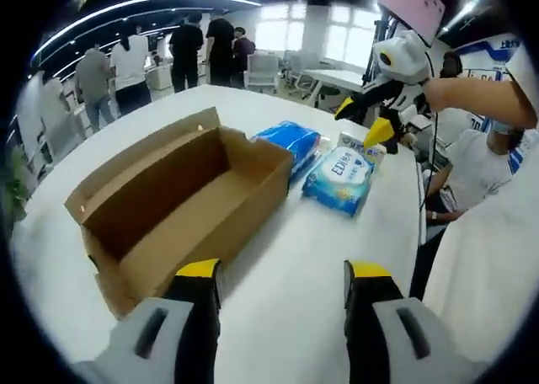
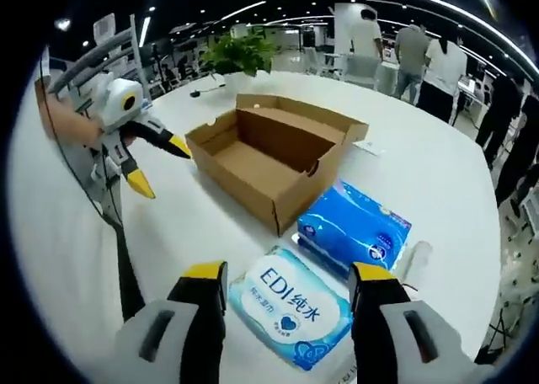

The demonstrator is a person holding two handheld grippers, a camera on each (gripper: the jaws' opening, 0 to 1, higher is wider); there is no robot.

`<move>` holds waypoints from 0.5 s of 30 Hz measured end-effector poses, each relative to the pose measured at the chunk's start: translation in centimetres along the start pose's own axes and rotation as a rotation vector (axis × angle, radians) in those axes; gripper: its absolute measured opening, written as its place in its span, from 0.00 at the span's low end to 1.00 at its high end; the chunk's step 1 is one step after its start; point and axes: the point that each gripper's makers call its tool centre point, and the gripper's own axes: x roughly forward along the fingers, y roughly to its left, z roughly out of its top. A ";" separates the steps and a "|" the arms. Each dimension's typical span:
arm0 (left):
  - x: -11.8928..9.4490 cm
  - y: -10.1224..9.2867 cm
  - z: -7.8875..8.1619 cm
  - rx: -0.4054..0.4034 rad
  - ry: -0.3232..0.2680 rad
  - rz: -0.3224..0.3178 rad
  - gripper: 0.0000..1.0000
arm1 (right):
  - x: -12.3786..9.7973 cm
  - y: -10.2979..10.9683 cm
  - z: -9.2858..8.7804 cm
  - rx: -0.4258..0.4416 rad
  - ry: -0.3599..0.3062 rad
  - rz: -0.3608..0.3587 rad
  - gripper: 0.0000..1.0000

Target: Operate the shoe box by opening the lid, removing the specified soft item, and placing it in the target area until the item is outside and the box remains undamaged.

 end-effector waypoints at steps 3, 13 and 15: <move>-0.8 0.5 -0.3 -0.040 -0.013 0.000 0.59 | 0.0 0.5 0.2 0.015 -0.010 -0.008 0.61; -2.9 1.8 -0.4 -0.041 -0.047 0.032 0.74 | -1.0 2.2 2.5 0.127 -0.135 -0.055 0.69; -3.2 2.0 -0.5 -0.062 -0.049 0.034 0.70 | -1.4 1.7 3.5 0.113 -0.195 -0.103 0.68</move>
